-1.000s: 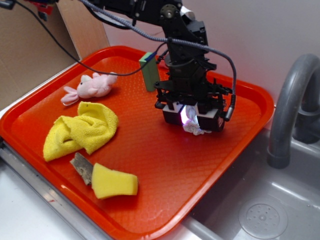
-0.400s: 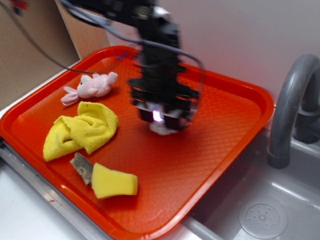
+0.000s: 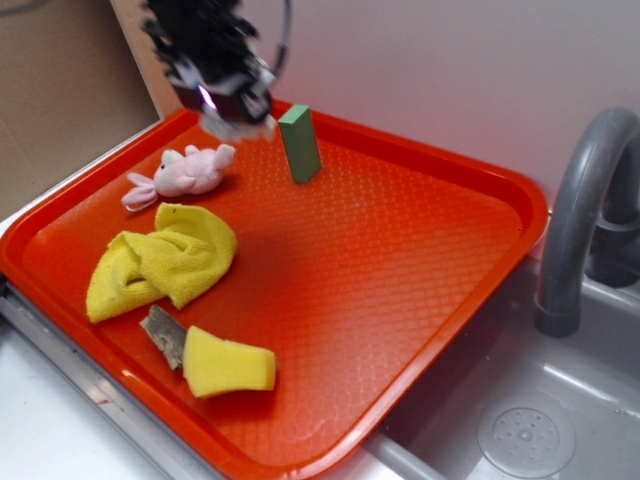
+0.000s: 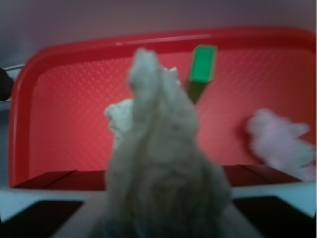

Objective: Grab the white paper.

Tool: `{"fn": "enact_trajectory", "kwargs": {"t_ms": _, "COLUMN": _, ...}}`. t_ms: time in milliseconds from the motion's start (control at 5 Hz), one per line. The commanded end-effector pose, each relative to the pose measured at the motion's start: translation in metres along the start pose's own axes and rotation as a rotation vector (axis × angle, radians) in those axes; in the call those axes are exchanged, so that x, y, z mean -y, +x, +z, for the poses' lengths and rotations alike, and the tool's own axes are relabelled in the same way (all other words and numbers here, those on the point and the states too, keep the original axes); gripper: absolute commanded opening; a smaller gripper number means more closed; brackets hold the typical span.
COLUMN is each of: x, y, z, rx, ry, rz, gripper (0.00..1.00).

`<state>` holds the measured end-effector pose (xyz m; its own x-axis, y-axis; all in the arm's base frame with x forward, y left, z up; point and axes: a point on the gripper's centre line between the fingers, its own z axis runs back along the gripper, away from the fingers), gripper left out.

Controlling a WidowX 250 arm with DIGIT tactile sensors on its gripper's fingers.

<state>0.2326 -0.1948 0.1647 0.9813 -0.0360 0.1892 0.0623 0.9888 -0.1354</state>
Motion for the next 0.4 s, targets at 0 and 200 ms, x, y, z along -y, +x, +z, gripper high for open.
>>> {"fn": "enact_trajectory", "kwargs": {"t_ms": 0, "x": -0.0517, "y": 0.0261, "z": 0.1017, "rx": 0.170, "ry": 0.030, "rz": -0.078, "gripper": 0.00}}
{"fn": "enact_trajectory", "kwargs": {"t_ms": 200, "x": -0.0531, "y": 0.0293, "z": 0.1077, "rx": 0.150, "ry": 0.009, "rz": -0.057, "gripper": 0.00}}
